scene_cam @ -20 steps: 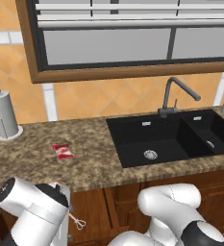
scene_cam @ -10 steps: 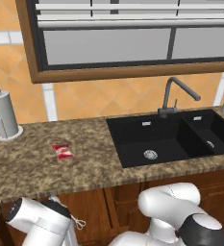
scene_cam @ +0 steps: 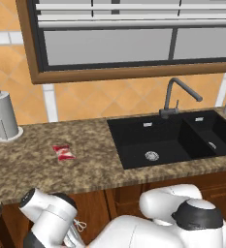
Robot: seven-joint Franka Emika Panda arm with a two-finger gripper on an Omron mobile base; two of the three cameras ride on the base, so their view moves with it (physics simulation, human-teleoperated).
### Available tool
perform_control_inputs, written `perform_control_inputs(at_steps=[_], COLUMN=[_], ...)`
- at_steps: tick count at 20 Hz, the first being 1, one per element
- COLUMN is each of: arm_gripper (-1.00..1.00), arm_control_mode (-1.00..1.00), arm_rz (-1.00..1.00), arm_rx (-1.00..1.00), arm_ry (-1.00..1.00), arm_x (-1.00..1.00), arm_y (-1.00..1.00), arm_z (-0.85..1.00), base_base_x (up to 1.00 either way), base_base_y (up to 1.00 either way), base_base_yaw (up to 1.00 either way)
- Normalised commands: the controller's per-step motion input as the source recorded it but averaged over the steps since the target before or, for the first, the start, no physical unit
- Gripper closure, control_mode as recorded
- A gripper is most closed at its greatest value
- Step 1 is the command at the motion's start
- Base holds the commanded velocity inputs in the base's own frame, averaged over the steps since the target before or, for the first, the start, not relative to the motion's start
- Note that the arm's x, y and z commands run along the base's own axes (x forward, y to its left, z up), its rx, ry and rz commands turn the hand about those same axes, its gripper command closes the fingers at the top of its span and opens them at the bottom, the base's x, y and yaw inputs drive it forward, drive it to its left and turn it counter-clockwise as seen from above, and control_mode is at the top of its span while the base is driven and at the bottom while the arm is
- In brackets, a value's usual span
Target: Pick the tongs from the drawer and place it on the counter.
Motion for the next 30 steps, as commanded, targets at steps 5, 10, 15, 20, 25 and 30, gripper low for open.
perform_control_inputs(at_steps=[5, 10, 15, 20, 25, 30], arm_gripper=[-1.0, -1.0, -1.0, -1.0, -1.0, -1.0], arm_control_mode=[-1.0, -1.0, -1.0, -1.0, -1.0, -1.0], arm_rz=[0.14, 0.08, 0.05, 0.0, 0.0, 0.03], arm_rx=[0.05, 0.23, 0.24, 0.33, 0.16, 0.0], arm_ry=[0.15, 0.04, 0.04, 0.0, 0.05, 0.13], arm_x=[0.02, 0.06, 0.0, 0.02, -0.27, -0.92], arm_y=[-0.01, -0.17, -0.32, -0.25, -0.58, -0.95], arm_z=[-0.38, -0.18, -0.26, -0.27, -0.54, -0.53], base_base_x=[0.0, 0.0, 0.0, 0.0, 0.0, 0.0], base_base_y=[0.0, 0.0, 0.0, 0.0, 0.0, 0.0], base_base_yaw=[0.0, 0.0, 0.0, 0.0, 0.0, 0.0])
